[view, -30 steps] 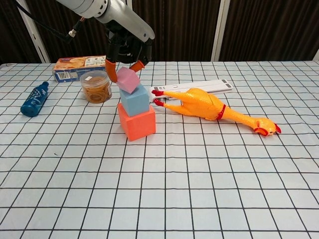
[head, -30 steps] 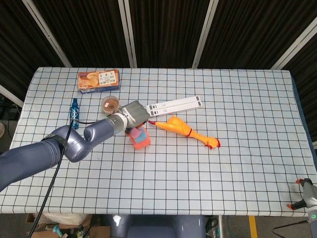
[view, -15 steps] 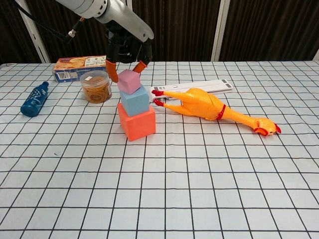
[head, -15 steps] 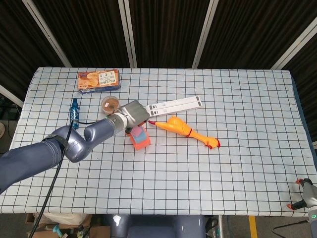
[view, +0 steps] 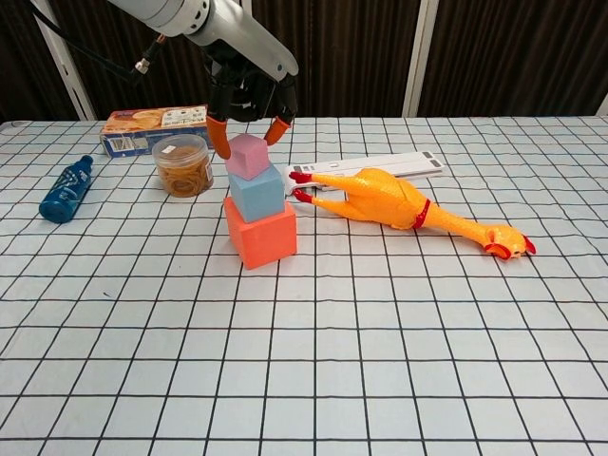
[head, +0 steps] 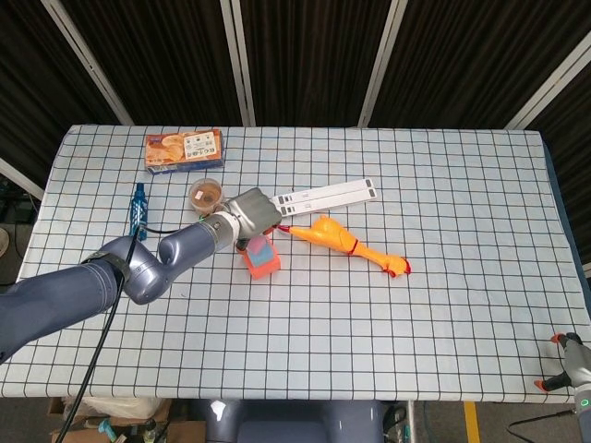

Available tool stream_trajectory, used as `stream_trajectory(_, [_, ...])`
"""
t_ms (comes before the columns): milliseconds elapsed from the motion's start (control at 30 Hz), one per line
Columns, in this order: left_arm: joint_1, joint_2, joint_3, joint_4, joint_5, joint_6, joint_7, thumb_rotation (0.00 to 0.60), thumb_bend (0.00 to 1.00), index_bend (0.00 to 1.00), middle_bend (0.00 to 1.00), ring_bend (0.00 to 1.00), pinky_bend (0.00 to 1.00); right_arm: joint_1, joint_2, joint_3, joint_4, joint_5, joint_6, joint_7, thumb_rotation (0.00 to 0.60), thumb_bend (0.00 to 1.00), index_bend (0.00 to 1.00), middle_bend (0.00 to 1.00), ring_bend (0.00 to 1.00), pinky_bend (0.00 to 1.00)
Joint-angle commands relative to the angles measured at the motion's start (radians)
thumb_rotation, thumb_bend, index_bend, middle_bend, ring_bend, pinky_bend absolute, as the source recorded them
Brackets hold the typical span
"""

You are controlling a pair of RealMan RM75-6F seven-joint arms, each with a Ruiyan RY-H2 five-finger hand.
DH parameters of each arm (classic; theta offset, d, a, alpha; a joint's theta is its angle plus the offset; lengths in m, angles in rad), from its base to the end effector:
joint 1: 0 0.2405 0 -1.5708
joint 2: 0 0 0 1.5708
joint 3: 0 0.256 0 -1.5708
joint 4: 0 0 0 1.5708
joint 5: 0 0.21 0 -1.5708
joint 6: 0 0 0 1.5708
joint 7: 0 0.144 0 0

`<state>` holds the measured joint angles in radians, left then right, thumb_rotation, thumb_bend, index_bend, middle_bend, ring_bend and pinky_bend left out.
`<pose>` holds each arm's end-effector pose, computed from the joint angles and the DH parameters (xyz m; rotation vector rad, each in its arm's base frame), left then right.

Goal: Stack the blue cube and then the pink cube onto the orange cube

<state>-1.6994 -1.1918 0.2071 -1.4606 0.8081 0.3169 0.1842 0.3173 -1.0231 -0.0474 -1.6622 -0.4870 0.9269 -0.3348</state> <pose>0.0168 0.4293 0.0442 -2.4180 -0.4860 -0.3318 -0.4073 -0.1753 0.1506 1.0733 -1.4645 0.0646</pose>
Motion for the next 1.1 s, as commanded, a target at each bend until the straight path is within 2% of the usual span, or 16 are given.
stream_trajectory(33, [-0.001,0.003,0.0,-0.003,-0.001,0.005,0.002,0.6,0.2,0.41,0.76,0.76,0.89,0.0,0.002,0.001,-0.001,-0.001,0.002,0.002,0.6,0.12,0.21,0.09,0.24,0.26])
stream_trajectory(233, [0.0,0.013,0.003,-0.016,-0.01,0.044,0.019,0.6,0.2,0.34,0.75,0.76,0.89,0.001,0.003,0.0,-0.003,-0.004,0.002,0.004,0.6,0.12,0.21,0.09,0.24,0.26])
stream_trajectory(600, [0.017,0.085,0.001,-0.086,-0.023,0.084,0.038,0.6,0.2,0.34,0.75,0.76,0.89,0.002,0.004,-0.003,-0.005,-0.002,0.003,0.004,0.6,0.12,0.21,0.09,0.24,0.26])
stream_trajectory(867, [0.052,0.129,0.022,-0.117,-0.044,0.112,0.055,0.6,0.2,0.34,0.75,0.76,0.89,0.003,0.003,-0.005,-0.002,-0.003,-0.003,0.006,0.6,0.12,0.21,0.09,0.24,0.26])
stream_trajectory(1100, [0.098,0.17,-0.008,-0.159,-0.018,0.11,0.027,0.6,0.2,0.34,0.75,0.76,0.89,0.002,0.005,-0.006,-0.005,-0.008,-0.001,0.01,0.6,0.12,0.21,0.09,0.24,0.26])
